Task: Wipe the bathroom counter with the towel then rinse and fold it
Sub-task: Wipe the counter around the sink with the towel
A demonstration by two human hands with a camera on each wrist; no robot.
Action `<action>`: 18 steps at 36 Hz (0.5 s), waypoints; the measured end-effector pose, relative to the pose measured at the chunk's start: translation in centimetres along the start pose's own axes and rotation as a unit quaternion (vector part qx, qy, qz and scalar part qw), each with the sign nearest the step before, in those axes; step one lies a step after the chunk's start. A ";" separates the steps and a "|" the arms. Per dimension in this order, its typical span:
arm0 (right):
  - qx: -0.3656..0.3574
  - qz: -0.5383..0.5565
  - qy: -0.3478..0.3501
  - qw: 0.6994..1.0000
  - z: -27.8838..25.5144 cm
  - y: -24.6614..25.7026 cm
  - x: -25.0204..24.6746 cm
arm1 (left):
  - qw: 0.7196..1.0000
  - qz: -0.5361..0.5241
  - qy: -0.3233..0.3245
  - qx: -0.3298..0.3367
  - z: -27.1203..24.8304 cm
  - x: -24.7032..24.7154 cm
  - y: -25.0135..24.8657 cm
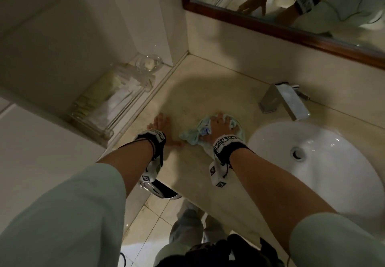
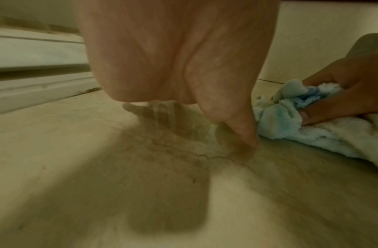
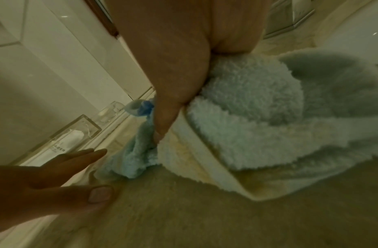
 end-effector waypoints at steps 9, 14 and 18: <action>0.006 -0.002 -0.020 1.000 0.6 -0.4 -0.1 | 0.996 0.064 0.031 0.054 4.3 -1.0 0.8; 0.036 0.030 -0.027 0.999 2.6 -1.0 -1.0 | 0.995 0.054 0.028 0.077 8.5 -0.2 3.0; 0.068 0.065 -0.046 0.995 4.3 -1.7 -2.1 | 0.988 0.059 0.045 0.135 4.8 -1.5 0.7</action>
Point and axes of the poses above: each hand's wrist, its own z-axis towards the middle knuckle, its own x-axis out of the palm, y = z × x, the point moved 4 cm from there along z, towards the middle knuckle, and after that the axes turned 14 degrees about -z, right-handed, at the moved point
